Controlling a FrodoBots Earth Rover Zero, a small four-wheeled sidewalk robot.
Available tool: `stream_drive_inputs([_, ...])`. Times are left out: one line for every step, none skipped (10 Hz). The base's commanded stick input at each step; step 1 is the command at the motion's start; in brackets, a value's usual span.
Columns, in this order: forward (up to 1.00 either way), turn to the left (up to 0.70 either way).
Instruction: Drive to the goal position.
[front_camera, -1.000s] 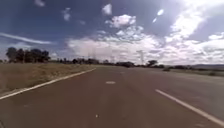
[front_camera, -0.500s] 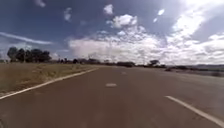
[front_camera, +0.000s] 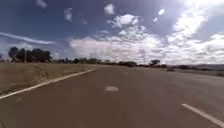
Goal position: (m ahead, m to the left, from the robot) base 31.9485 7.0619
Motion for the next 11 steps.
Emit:
stream_drive_inputs([1.0,0.0])
stream_drive_inputs([1.0,0.0])
stream_drive_inputs([1.0,0.0])
stream_drive_inputs([1.0,0.0])
stream_drive_inputs([1.0,0.0])
stream_drive_inputs([1.0,0.0])
stream_drive_inputs([1.0,0.0])
stream_drive_inputs([1.0,0.0])
stream_drive_inputs([1.0,0.0])
stream_drive_inputs([1.0,0.0])
stream_drive_inputs([1.0,0.0])
